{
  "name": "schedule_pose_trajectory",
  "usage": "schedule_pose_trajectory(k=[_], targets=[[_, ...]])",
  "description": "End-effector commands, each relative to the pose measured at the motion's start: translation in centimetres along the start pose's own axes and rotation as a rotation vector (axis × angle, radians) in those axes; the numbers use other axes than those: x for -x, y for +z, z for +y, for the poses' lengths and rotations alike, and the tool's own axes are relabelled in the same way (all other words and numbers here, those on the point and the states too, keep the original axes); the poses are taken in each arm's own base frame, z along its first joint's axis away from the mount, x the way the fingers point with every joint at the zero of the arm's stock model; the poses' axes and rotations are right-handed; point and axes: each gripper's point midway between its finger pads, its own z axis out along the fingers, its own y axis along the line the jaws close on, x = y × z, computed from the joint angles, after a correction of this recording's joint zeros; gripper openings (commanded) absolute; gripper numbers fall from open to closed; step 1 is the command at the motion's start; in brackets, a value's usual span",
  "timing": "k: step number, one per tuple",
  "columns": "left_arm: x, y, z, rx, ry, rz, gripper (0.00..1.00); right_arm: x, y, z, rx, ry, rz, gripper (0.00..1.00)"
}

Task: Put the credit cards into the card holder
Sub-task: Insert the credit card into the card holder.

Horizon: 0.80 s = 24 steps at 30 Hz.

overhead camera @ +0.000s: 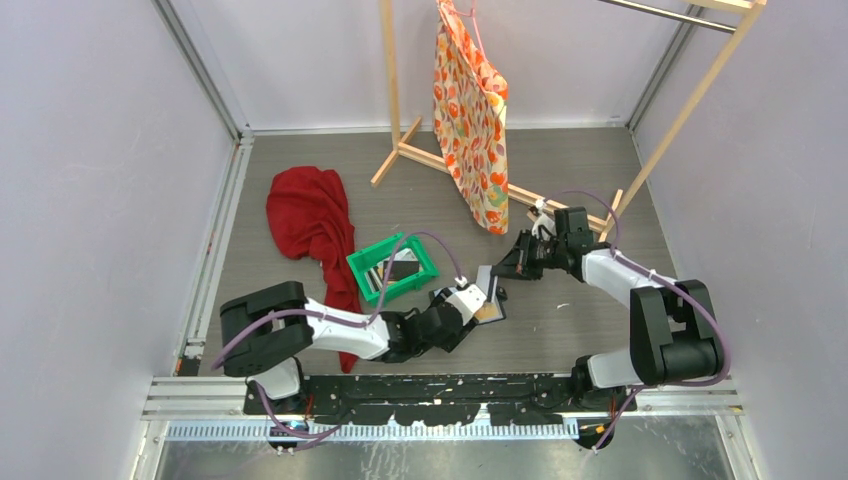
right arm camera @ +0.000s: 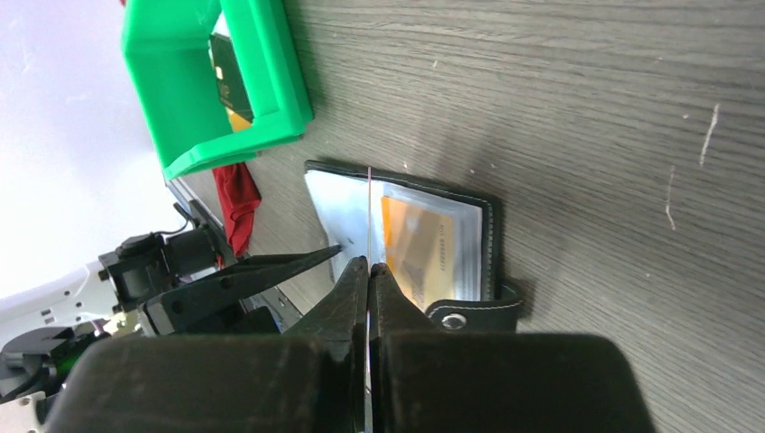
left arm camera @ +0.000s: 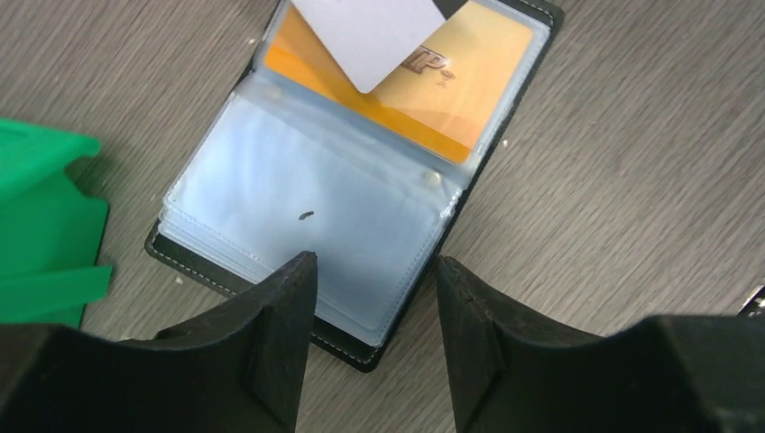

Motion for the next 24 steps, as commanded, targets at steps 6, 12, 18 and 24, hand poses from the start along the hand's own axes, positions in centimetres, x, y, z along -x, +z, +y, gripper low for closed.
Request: schedule_pose_trajectory(k=[6,12,18,24], targets=[[-5.0,-1.0,3.4,0.091,-0.146,0.114,0.53,-0.3,2.4,0.3,-0.055,-0.024,-0.041,0.01],[-2.1,-3.1,2.6,-0.001,-0.255,0.000,0.65,-0.1,3.8,0.4,-0.025,-0.058,-0.050,0.01],[-0.3,-6.1,2.4,-0.075,-0.446,-0.096,0.71,0.3,3.8,2.4,0.071,-0.043,-0.068,0.01],[-0.4,-7.4,4.5,-0.080,-0.710,-0.133,0.71,-0.1,4.1,1.7,0.053,-0.044,-0.068,0.01]])
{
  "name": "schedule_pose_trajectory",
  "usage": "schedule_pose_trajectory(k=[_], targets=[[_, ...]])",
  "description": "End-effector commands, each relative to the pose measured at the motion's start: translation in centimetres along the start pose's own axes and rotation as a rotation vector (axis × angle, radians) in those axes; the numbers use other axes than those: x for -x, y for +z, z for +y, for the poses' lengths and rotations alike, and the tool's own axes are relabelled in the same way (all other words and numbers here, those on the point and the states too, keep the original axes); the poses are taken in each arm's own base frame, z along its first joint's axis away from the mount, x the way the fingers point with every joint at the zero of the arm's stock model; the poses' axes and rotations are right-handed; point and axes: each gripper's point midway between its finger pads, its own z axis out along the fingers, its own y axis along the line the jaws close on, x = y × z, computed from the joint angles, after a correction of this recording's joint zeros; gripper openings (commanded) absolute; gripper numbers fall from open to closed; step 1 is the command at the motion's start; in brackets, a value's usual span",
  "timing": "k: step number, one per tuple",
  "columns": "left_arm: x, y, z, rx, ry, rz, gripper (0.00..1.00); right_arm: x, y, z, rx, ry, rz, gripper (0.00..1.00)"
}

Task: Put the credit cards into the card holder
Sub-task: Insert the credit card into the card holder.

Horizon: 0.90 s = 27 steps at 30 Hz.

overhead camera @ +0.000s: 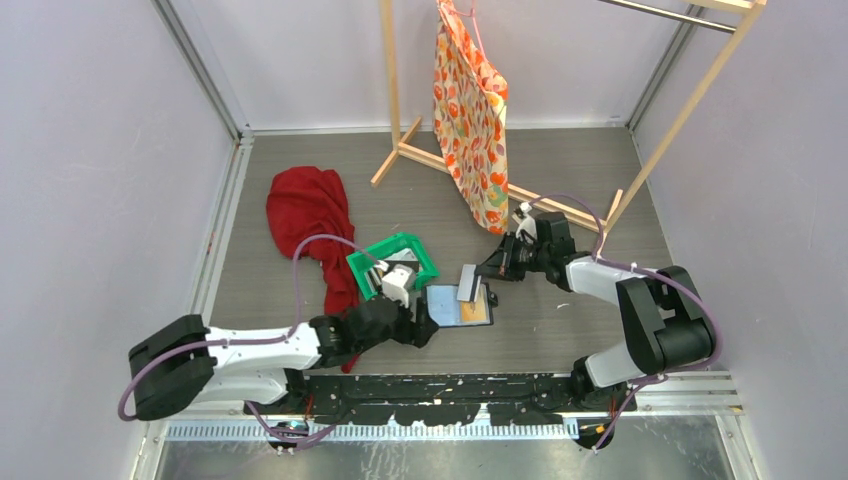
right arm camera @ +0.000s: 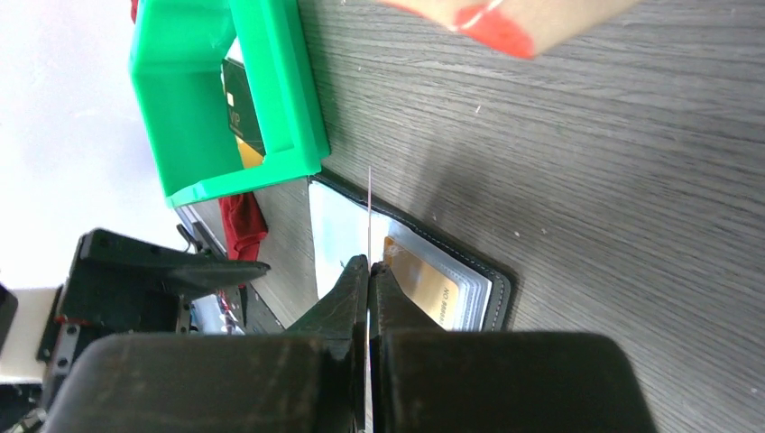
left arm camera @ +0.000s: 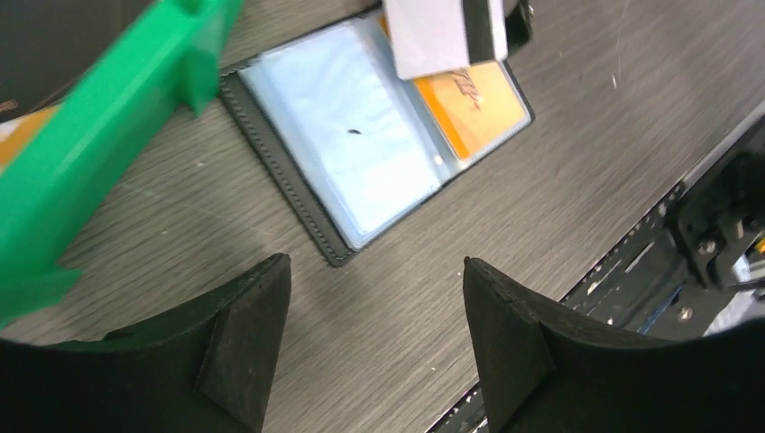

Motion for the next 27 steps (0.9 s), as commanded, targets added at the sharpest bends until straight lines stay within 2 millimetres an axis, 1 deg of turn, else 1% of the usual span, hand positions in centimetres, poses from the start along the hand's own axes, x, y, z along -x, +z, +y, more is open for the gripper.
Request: schedule_pose_trajectory(k=[1,4,12,18,20,27], targets=[[0.9,-0.5,0.7,-0.018,-0.245,-0.045,0.70,0.2,0.3,0.5,0.024,-0.034,-0.019,0.01],[1.1,-0.2,1.2,-0.016,-0.350,-0.061,0.68,-0.5,0.6,0.2,-0.001,-0.052,0.001,0.01],[1.0,1.6,0.3,-0.019,-0.419,-0.016,0.65,-1.9,1.2,-0.6,-0.027,-0.040,0.039,0.01],[-0.5,3.0,1.4,0.065,-0.460,0.037,0.60,-3.2,1.2,-1.6,-0.054,0.008,0.066,0.01],[-0.8,3.4,1.4,0.073,-0.472,0.057,0.58,-3.4,1.3,-1.8,-0.057,0.019,0.071,0.01],[-2.2,4.1,1.7,0.093,-0.507,0.108,0.45,-4.4,2.0,-1.1,-0.027,-0.002,0.089,0.01]])
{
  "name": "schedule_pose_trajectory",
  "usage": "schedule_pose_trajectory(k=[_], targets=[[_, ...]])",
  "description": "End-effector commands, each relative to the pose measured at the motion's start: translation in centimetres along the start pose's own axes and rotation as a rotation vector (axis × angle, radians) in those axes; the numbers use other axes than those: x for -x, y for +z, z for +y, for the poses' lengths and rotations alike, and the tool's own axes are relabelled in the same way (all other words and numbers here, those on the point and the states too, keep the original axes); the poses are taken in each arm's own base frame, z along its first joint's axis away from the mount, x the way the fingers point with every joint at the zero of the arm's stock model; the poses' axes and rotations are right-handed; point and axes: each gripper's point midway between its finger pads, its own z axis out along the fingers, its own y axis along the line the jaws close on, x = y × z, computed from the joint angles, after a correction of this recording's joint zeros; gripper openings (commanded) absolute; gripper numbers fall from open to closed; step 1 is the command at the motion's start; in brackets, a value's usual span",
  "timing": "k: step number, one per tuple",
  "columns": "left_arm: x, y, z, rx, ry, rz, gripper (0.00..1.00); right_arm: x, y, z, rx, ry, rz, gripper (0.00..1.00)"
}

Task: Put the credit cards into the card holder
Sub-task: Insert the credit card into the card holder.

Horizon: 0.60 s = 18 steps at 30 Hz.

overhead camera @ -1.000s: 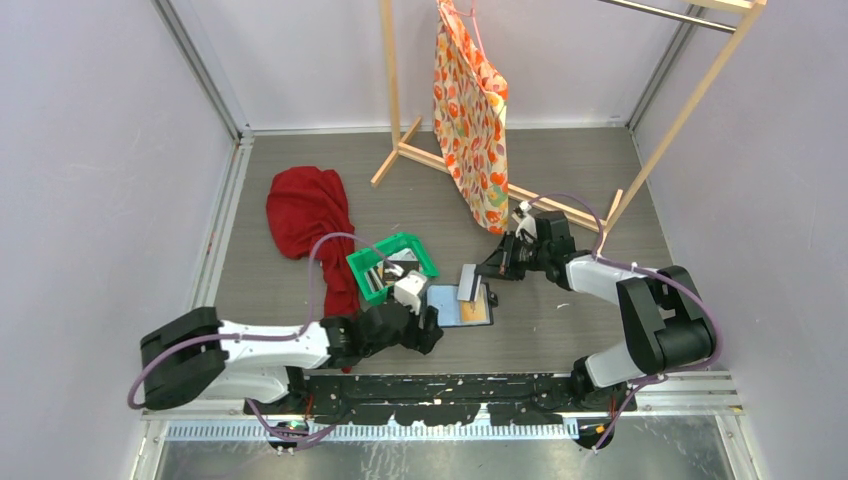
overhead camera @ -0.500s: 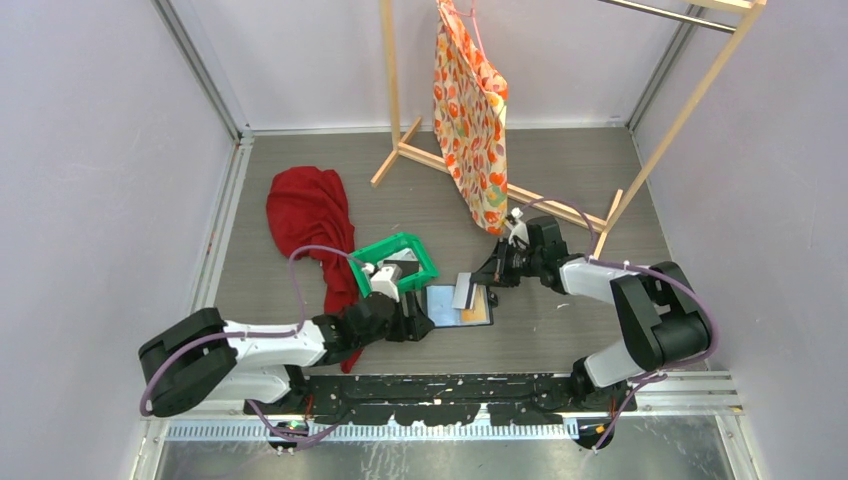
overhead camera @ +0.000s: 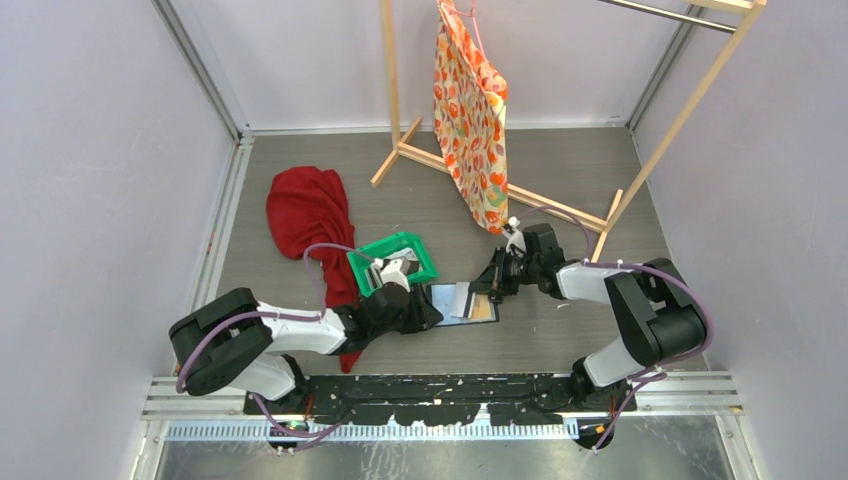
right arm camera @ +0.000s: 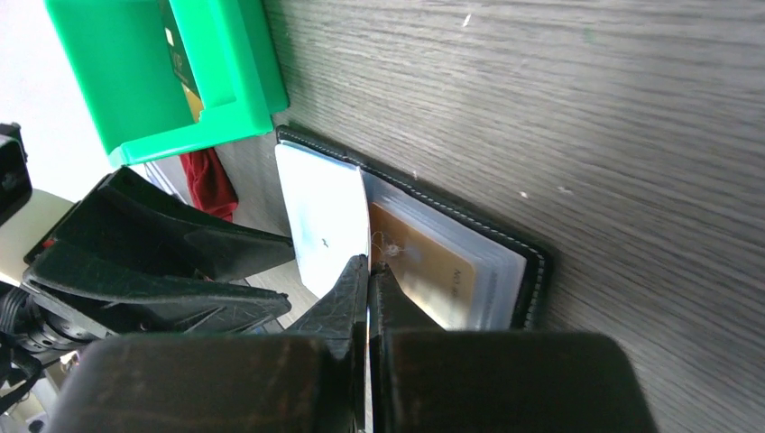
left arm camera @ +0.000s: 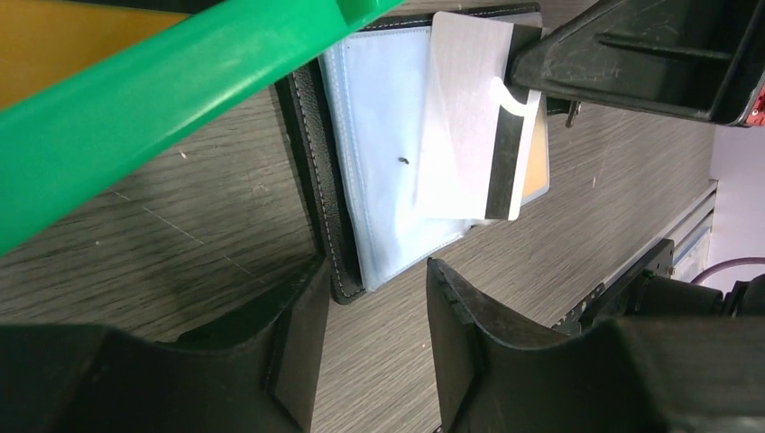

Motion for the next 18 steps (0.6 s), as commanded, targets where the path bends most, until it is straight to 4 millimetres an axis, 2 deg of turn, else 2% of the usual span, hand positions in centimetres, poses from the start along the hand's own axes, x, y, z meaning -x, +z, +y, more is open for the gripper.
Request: schedule_pose_trajectory(k=[1,6,11,18], targets=[[-0.9,0.4,1.3,0.044,-0.032,0.037,0.44,-0.3,0.9,0.3,0.016,-0.037,-0.002,0.01],[-1.0,0.4,1.7,0.050,-0.053,0.039,0.43,-0.9,1.0,0.8,0.043,-0.029,0.023,0.01],[-1.0,0.4,2.0,0.057,-0.064,0.043,0.42,-2.3,0.4,0.3,0.013,-0.003,0.090,0.01],[-1.2,0.7,2.5,0.082,-0.084,0.061,0.39,-2.9,0.1,0.2,0.007,-0.009,0.121,0.01]])
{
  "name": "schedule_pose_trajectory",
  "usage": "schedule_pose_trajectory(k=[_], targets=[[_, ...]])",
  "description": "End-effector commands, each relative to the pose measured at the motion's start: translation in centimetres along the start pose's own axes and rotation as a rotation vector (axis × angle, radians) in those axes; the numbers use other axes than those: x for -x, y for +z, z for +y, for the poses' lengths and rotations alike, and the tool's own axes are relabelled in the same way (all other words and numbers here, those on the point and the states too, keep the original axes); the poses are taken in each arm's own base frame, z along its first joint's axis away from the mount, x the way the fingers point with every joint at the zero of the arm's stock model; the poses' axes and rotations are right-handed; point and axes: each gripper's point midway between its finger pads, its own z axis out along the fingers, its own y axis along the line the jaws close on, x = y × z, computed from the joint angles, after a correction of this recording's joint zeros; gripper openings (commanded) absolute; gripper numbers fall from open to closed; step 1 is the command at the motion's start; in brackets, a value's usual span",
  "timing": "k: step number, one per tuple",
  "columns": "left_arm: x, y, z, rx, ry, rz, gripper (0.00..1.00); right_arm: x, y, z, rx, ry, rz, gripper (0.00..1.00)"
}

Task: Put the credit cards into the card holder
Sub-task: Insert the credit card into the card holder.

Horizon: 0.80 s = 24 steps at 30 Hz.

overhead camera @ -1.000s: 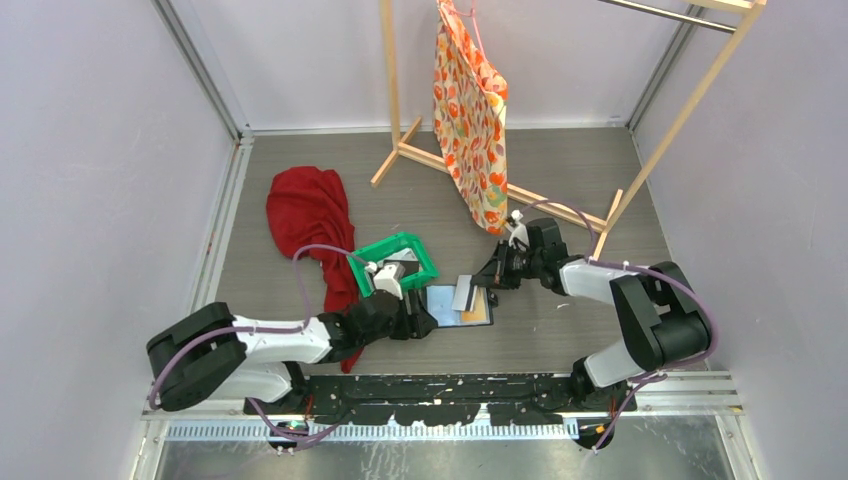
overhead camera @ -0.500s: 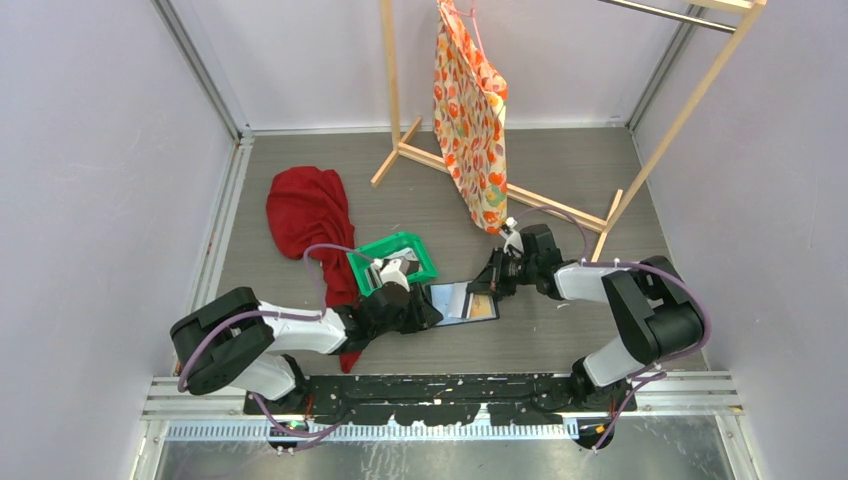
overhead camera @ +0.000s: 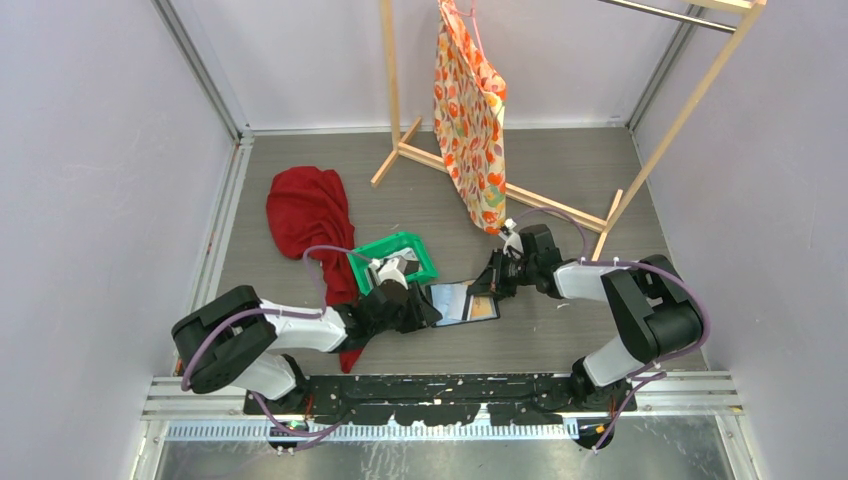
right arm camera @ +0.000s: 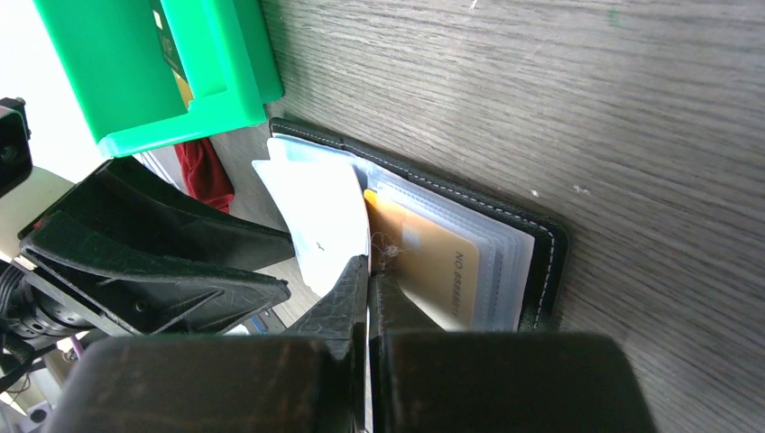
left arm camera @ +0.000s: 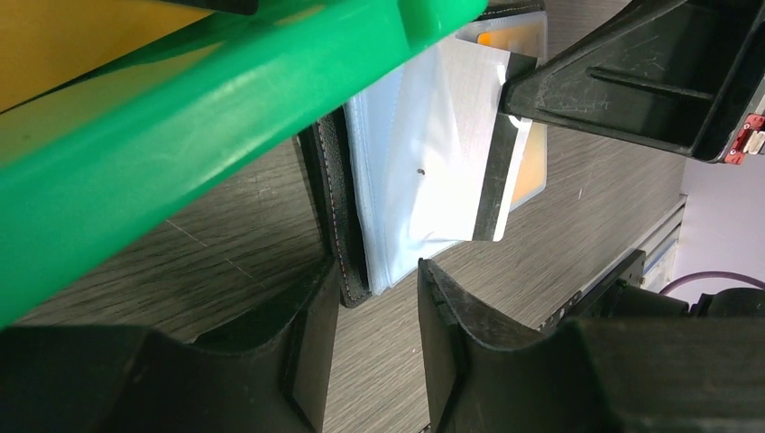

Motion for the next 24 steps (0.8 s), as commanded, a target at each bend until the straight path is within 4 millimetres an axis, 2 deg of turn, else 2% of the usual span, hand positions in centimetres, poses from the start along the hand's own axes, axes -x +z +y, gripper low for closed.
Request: schedule_pose_trajectory(k=[1,15,24], targets=[[-1.1,0.4,2.5,0.082,-0.002,0.044,0.39,-1.9,-0.4,0.0,0.002,-0.002,0.079,0.01],[-1.3,1.0,3.0,0.121,-0.018,0.076,0.33,-2.1,0.5,1.4,0.053,-0.034,0.092,0.01],[-0.8,0.2,4.7,0.182,-0.061,0.042,0.28,-3.0,-0.8,1.7,0.027,-0.046,0.137,0.04]])
